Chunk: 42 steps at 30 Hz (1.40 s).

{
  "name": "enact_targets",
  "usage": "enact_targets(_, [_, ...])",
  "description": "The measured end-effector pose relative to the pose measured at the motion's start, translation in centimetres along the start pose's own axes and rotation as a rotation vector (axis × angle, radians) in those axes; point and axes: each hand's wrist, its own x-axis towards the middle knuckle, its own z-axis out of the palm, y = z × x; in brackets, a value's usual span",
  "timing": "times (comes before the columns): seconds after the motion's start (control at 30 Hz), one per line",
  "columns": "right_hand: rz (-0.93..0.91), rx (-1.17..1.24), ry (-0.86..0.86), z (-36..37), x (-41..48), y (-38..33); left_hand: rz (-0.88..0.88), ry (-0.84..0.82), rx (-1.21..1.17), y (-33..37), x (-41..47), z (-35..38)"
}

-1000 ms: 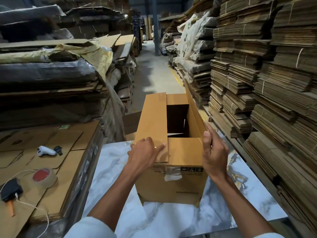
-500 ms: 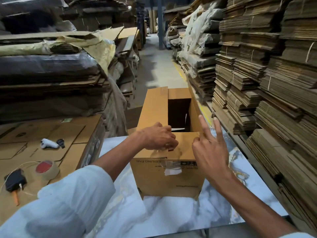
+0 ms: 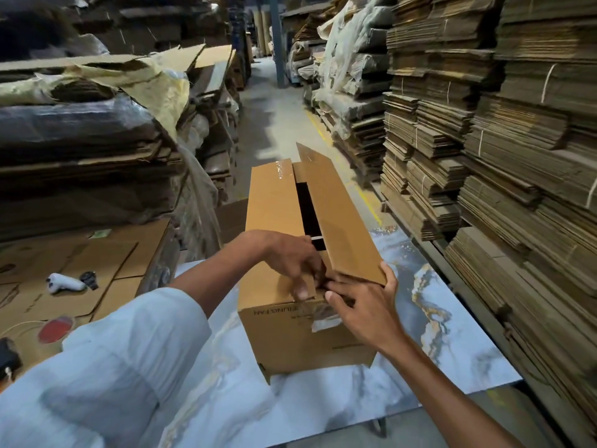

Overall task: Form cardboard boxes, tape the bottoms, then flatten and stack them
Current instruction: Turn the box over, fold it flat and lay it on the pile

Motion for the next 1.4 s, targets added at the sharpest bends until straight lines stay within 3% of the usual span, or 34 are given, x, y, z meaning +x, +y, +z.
enact_targets(0.13, [-0.051, -0.045, -0.038, -0.3, 0.1, 0.2, -0.013, -0.034, -0.016, 0.1, 0.1, 0.2])
enact_targets(0.47, [-0.009, -0.119, 0.031, 0.5, 0.8, 0.5, 0.133, 0.288, -0.16, -1.5, 0.0, 3.6])
enact_targets(0.7, [-0.112, -0.216, 0.184, 1.4, -0.3, -1.8, 0.124, 0.244, -0.151, -1.3, 0.0, 3.0])
enact_targets(0.83, [0.054, 0.075, 0.367, 3.6, -1.5, -2.8, 0.082, 0.297, -0.149, -1.1, 0.2, 2.4])
enact_targets(1.03, [0.117, 0.348, 0.555, 5.1, -1.5, -2.1, 0.099, 0.342, -0.135, -0.5, 0.7, 1.8])
enact_targets(1.4, [0.169, 0.442, 0.51, 4.8, 0.1, -0.7, 0.132, 0.388, -0.188, -0.9, 1.5, 2.7])
